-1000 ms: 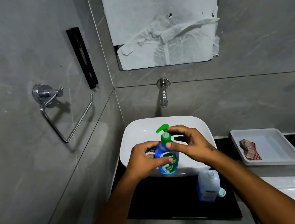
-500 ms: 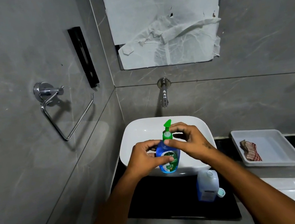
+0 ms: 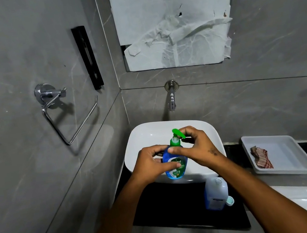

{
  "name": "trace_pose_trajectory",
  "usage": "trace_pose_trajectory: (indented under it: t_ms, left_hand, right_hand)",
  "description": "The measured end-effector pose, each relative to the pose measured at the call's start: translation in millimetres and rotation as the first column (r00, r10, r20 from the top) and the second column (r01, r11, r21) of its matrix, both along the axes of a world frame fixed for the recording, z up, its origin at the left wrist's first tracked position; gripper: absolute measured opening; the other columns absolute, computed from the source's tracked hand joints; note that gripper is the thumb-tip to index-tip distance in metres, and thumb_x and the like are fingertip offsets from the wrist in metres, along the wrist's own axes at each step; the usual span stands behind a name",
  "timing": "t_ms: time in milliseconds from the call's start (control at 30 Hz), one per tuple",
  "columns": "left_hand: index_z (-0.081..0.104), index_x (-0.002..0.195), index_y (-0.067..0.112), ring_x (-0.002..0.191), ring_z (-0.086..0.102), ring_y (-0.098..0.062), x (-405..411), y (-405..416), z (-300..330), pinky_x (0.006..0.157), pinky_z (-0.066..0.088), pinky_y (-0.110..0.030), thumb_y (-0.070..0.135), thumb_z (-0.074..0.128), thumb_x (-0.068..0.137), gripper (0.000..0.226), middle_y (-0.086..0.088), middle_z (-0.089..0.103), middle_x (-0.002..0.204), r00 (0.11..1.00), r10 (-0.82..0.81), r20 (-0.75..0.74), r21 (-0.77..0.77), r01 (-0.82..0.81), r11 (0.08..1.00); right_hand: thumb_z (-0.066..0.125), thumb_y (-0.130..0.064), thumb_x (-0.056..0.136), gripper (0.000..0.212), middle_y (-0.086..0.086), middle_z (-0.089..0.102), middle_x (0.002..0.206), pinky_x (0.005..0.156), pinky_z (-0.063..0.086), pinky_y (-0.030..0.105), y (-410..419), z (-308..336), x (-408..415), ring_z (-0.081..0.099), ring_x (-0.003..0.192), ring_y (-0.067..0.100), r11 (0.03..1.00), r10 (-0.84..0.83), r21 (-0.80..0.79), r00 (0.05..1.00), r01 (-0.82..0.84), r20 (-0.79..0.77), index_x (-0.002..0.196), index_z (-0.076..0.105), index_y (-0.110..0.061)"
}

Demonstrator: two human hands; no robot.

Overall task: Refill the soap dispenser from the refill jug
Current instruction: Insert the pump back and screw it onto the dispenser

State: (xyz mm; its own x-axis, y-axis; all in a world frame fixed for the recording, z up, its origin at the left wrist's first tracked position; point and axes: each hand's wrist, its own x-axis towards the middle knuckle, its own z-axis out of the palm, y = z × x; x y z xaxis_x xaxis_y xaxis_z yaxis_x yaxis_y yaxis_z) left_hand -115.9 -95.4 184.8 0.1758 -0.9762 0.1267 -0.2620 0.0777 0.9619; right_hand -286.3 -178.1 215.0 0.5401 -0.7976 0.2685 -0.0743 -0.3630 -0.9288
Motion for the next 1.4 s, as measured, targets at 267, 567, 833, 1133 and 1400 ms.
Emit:
trace_pose_trajectory:
  t_ms: [267,567,833,1133,1400]
  left_hand:
    - [0.077,0.109,0.021,0.098,0.075,-0.016,0.3,-2.0,-2.0,0.082,0.063,-0.029,0.015,0.093,0.069,0.044,0.002,0.080,0.102,1.000,-0.009,0.002,0.014,0.009,1.000]
    - [0.077,0.108,0.019,0.098,0.076,-0.022,2.1,-4.1,-2.4,0.087,0.063,-0.042,0.014,0.093,0.069,0.042,-0.001,0.080,0.103,1.000,-0.002,-0.001,0.018,0.002,1.000]
    - [0.077,0.110,0.020,0.099,0.076,-0.021,5.3,-5.1,-7.3,0.088,0.063,-0.045,0.018,0.093,0.069,0.044,0.000,0.080,0.104,1.000,-0.008,-0.011,0.033,0.008,0.999]
    - [0.077,0.109,0.022,0.098,0.076,-0.018,5.5,-5.4,-11.6,0.083,0.064,-0.036,0.025,0.094,0.066,0.045,0.003,0.080,0.103,0.999,-0.047,-0.015,0.044,0.047,0.998]
    - [0.078,0.104,0.023,0.094,0.077,-0.020,12.2,-7.6,-12.4,0.084,0.064,-0.039,0.024,0.095,0.065,0.042,0.003,0.081,0.099,0.998,-0.054,0.012,0.072,0.053,0.996]
  right_hand:
    - [0.086,-0.045,0.063,0.037,-0.005,0.073,0.103,0.098,0.054,0.048,-4.2,-2.3,1.7,0.069,0.102,0.017,0.999,0.043,0.011,0.999,-0.043,-0.029,0.095,0.072,-0.031]
    - [0.092,-0.037,0.060,0.036,0.001,0.073,0.092,0.091,0.058,0.042,-10.4,-5.9,4.9,0.071,0.091,0.019,0.999,-0.028,-0.022,1.000,0.027,-0.004,0.085,0.070,-0.023]
    - [0.089,-0.035,0.065,0.035,0.001,0.074,0.099,0.095,0.056,0.047,-16.7,-8.1,1.5,0.071,0.098,0.022,0.998,0.030,0.048,0.999,-0.030,-0.010,0.093,0.074,-0.021]
    - [0.090,-0.046,0.058,0.058,-0.008,0.072,0.106,0.092,0.056,0.036,-17.3,4.2,0.7,0.067,0.103,0.011,0.989,0.045,-0.137,0.990,-0.064,-0.136,0.111,0.071,-0.031]
    - [0.072,-0.016,0.087,0.026,-0.033,0.068,0.090,0.078,0.053,0.011,-31.0,66.6,-0.9,0.070,0.088,-0.003,0.860,0.193,-0.323,0.839,-0.394,-0.509,0.107,0.075,-0.031]
